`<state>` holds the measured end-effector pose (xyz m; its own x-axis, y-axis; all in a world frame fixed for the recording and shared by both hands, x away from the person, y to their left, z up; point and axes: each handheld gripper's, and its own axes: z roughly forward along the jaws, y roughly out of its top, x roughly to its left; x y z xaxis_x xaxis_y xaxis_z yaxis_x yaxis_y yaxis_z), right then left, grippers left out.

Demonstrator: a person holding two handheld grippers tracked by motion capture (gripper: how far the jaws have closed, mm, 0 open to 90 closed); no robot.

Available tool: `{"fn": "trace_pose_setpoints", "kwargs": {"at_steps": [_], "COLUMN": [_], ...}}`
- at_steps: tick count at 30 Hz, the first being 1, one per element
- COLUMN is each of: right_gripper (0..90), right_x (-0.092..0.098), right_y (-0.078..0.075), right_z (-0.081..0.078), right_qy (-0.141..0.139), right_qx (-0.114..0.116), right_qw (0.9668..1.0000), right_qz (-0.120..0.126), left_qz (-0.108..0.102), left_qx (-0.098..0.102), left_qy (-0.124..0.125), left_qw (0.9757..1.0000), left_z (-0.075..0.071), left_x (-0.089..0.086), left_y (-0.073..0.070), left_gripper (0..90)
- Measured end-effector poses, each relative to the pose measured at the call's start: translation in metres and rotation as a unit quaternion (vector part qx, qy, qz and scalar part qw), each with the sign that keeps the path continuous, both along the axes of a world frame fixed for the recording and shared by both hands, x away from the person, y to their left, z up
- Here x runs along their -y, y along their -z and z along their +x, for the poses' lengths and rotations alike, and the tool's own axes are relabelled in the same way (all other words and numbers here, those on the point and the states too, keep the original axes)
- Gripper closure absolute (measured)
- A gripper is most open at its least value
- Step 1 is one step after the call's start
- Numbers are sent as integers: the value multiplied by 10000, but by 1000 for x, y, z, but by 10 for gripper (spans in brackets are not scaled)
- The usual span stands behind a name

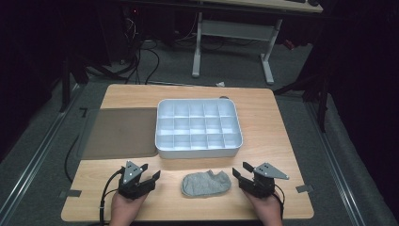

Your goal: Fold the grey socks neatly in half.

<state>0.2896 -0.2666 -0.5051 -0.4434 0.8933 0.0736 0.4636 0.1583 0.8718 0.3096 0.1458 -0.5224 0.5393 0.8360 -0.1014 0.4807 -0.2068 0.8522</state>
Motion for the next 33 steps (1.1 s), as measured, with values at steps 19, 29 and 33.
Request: {"fn": "trace_pose_setpoints", "kwargs": {"at_steps": [19, 29, 33], "right_gripper": [547, 542, 536], "right_x": [-21, -29, -37], "right_y": [11, 21, 24], "right_z": [-14, -11, -10], "right_qy": [-340, -356, -434], "right_qx": [-700, -1145, -1194], "right_qw": [9969, 9927, 9916], "right_qz": [95, -96, -230], "left_qz": [1, 172, 275], "left_qx": [-80, -43, -60], "left_qy": [333, 936, 1265], "left_qw": [9994, 9955, 9916], "left_z": [-8, -26, -34], "left_x": [16, 46, 68], "left_y": [2, -4, -3], "left_gripper": [403, 420, 455]}}
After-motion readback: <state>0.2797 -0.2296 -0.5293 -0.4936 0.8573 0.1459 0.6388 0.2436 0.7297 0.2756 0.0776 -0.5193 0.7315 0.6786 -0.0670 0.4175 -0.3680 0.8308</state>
